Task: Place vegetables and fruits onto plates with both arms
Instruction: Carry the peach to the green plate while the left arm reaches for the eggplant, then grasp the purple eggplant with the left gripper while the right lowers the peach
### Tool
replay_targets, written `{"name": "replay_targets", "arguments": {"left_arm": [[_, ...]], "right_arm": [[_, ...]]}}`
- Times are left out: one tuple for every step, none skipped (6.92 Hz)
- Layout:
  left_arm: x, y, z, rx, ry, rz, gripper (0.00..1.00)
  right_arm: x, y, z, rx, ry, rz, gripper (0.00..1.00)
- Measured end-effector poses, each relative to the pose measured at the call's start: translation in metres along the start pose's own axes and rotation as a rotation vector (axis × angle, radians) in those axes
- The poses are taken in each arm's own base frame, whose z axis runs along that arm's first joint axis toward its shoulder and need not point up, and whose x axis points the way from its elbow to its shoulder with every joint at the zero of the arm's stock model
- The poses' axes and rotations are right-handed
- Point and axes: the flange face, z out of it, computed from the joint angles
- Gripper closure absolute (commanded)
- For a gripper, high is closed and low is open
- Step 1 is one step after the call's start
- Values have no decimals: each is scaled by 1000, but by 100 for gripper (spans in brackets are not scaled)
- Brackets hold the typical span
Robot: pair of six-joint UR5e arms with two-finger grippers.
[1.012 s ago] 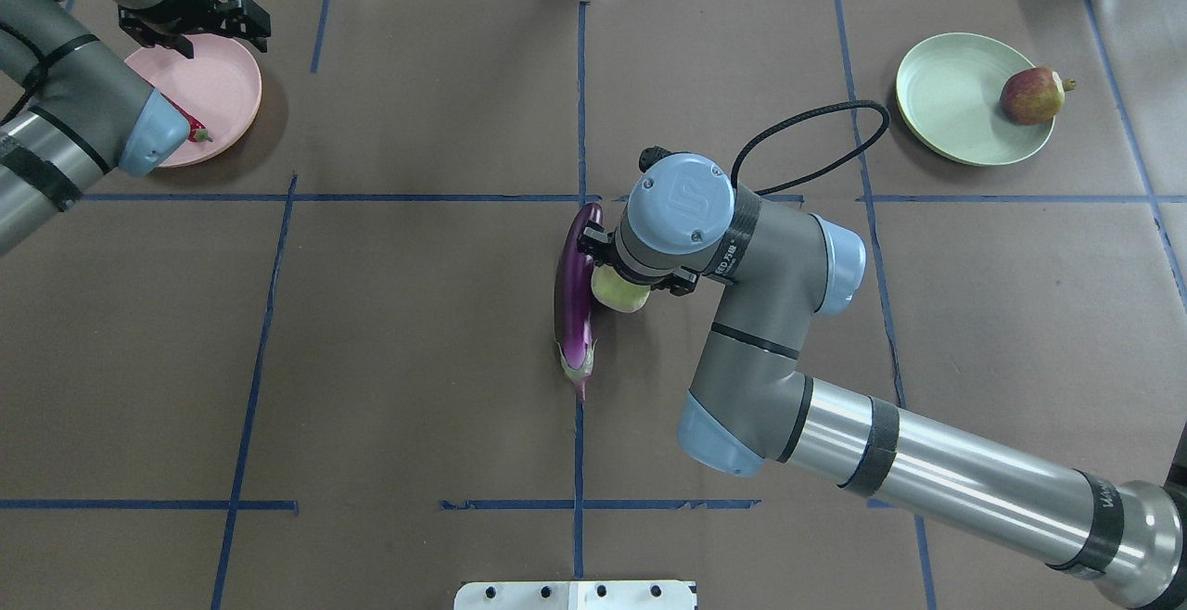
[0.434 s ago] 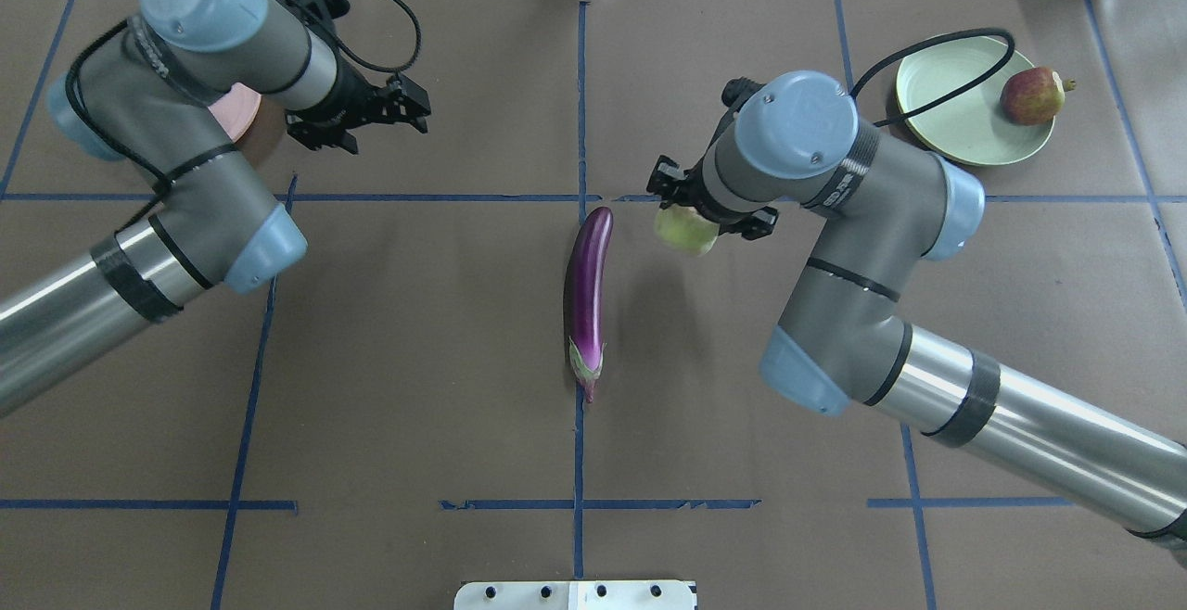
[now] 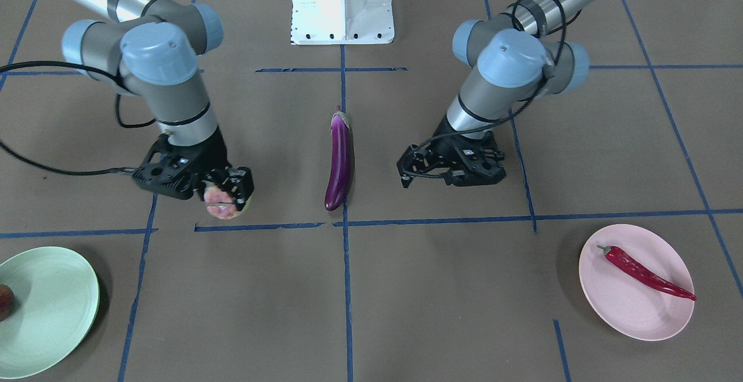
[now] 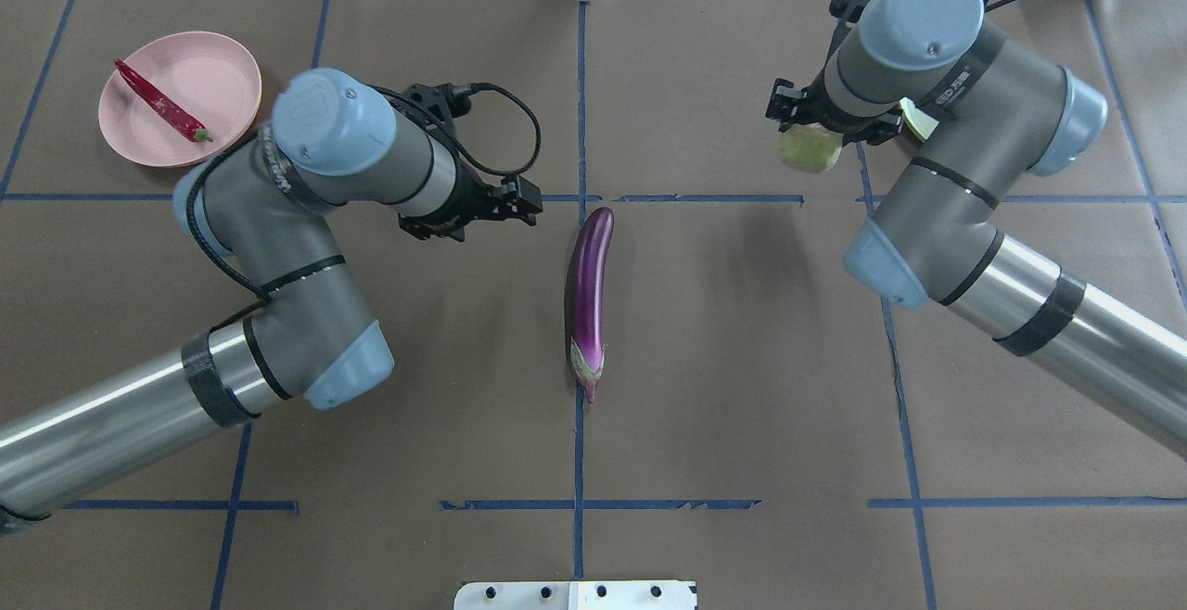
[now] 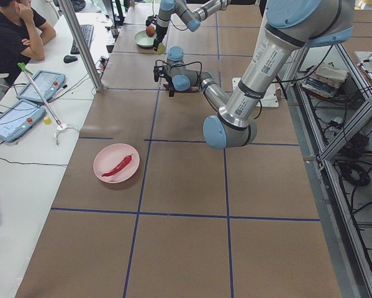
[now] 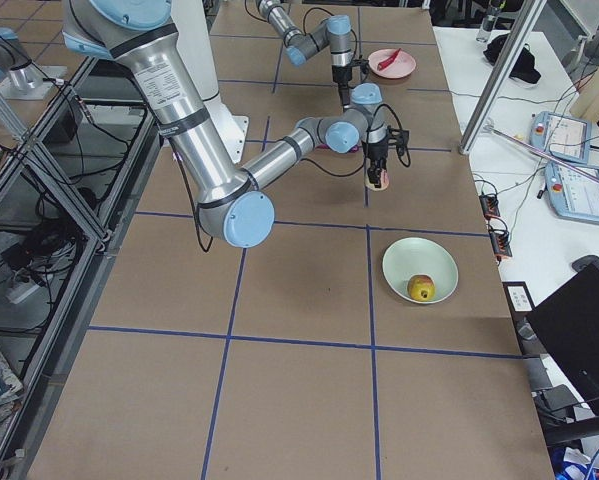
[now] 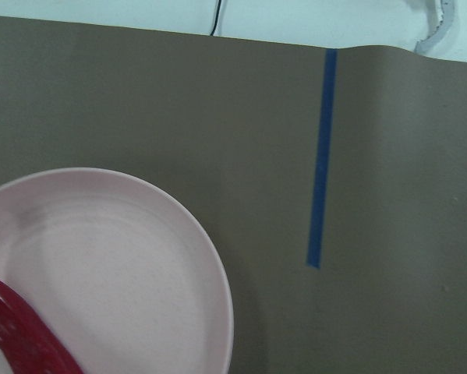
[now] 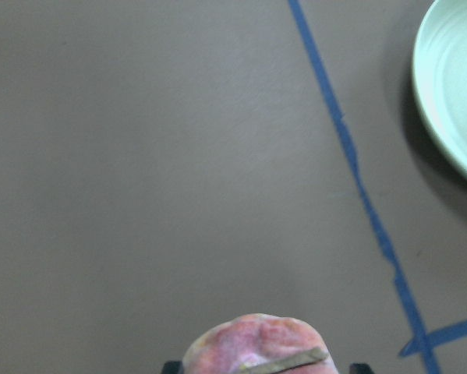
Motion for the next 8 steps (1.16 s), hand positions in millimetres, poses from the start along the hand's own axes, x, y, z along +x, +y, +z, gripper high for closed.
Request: {"name": "replay_targets", "arguments": {"left_arm": [[20, 13, 3, -5, 18, 81, 16], [37, 17, 4, -7, 33, 140, 0], [51, 22, 12, 2, 32, 168, 0], [60, 35, 25, 37, 13, 186, 0], [63, 50, 42, 72, -15, 210, 0], [61, 55, 57, 80, -46, 239, 6], [59, 56, 70, 77, -72, 265, 24], [60, 55, 78, 74, -86, 277, 60]], "right_arm": [[41, -46, 21, 17, 76, -37, 100], [78, -84, 40, 37, 135, -63, 100], [107, -109, 57, 64, 178, -73, 100], [124, -122, 73, 81, 217, -71, 100], [132, -130, 84, 84, 242, -67, 99], [136, -132, 91, 82, 256, -65, 71], [138, -133, 95, 77, 263, -64, 1], [138, -132, 97, 75, 263, -66, 0]]}}
